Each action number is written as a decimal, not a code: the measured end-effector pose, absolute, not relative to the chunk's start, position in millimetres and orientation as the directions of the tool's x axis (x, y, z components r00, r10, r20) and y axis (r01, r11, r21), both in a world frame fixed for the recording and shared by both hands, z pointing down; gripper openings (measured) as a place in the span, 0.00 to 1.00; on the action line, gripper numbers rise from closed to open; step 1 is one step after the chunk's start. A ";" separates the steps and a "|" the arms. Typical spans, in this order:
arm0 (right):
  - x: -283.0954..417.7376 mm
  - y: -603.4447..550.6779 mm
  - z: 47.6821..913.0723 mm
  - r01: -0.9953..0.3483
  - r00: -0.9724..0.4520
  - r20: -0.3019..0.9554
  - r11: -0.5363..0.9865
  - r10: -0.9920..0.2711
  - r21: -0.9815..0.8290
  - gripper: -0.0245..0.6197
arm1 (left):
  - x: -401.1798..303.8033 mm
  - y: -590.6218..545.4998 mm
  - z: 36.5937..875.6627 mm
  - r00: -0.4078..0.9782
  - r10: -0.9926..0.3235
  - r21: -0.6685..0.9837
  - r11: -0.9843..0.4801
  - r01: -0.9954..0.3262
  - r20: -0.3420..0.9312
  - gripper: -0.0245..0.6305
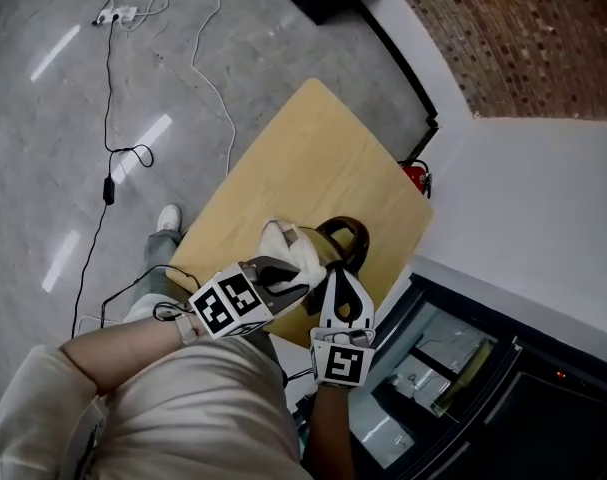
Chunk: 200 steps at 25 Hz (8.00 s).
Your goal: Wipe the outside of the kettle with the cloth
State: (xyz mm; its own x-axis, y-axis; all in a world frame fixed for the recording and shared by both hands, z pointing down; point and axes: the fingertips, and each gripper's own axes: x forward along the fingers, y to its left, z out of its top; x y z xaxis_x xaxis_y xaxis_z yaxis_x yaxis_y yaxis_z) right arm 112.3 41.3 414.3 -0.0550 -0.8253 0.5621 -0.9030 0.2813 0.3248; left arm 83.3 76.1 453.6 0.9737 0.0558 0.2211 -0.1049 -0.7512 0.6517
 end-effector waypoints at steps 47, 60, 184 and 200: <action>151.5 26.1 419.7 -0.781 -0.290 0.884 0.624 -0.368 0.003 0.28 | 83.0 17.4 515.1 0.894 -0.037 0.615 -0.713 -0.337 0.447 0.13; 164.6 36.0 434.9 -0.991 -0.102 0.943 0.110 -0.316 -0.071 0.40 | 107.5 9.8 527.3 0.895 -0.083 0.624 -0.688 -0.370 0.439 0.13; 158.0 -12.4 423.9 -0.932 -0.246 0.830 0.357 -0.501 -0.061 0.18 | 117.6 -34.4 430.7 0.966 -0.103 0.318 -0.931 -0.178 0.238 0.13; 158.6 -12.3 423.2 -0.941 -0.247 0.813 0.332 -0.527 -0.070 0.18 | 102.2 -82.3 569.0 0.950 -0.157 0.834 -0.455 -0.313 0.271 0.13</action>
